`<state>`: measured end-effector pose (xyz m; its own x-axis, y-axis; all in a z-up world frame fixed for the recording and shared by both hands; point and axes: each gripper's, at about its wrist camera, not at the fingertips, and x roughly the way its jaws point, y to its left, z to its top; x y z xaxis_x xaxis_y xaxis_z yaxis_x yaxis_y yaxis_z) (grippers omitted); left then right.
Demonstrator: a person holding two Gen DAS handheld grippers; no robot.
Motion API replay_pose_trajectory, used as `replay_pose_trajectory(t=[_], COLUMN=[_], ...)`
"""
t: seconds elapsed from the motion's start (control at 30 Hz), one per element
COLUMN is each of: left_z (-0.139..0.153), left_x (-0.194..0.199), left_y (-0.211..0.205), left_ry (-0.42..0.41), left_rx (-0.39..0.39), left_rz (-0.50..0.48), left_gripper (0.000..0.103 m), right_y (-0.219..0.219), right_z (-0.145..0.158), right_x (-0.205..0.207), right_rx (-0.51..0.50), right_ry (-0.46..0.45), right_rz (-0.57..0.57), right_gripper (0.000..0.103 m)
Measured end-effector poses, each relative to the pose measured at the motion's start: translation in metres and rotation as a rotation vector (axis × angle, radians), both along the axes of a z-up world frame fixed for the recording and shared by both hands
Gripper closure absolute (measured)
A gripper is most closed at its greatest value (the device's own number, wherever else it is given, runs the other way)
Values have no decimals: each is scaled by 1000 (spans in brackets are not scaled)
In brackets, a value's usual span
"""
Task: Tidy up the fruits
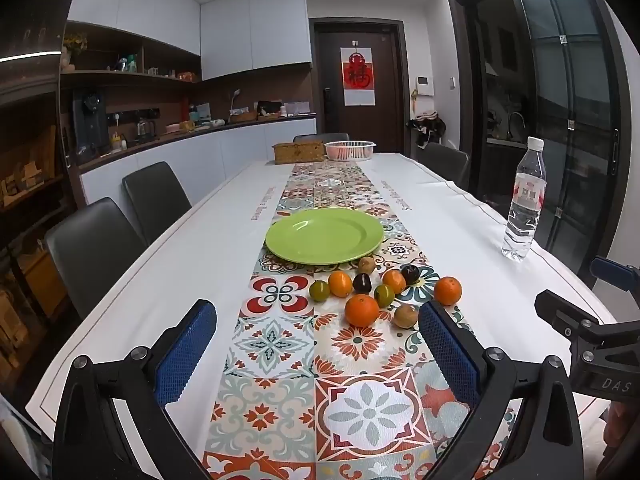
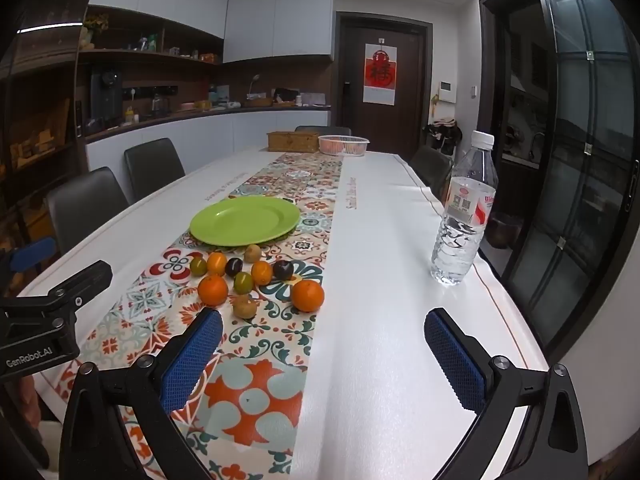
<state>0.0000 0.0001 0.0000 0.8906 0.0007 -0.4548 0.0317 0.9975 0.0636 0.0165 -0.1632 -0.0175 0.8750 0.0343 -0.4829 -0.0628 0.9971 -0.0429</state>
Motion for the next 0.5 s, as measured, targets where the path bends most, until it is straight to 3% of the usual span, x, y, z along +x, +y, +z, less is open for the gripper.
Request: replay_pose_trajectory(t=[0.5], left_z=[8], left_x=[-6], left_y=[0], left_ry=[-25], left_rx=[4], left_rz=[3], left_gripper=[0], right_y=[-2], right_z=[5], right_x=[-3], right_rx=[-6], right_ry=[-23], right_rz=[4], right_gripper=[1])
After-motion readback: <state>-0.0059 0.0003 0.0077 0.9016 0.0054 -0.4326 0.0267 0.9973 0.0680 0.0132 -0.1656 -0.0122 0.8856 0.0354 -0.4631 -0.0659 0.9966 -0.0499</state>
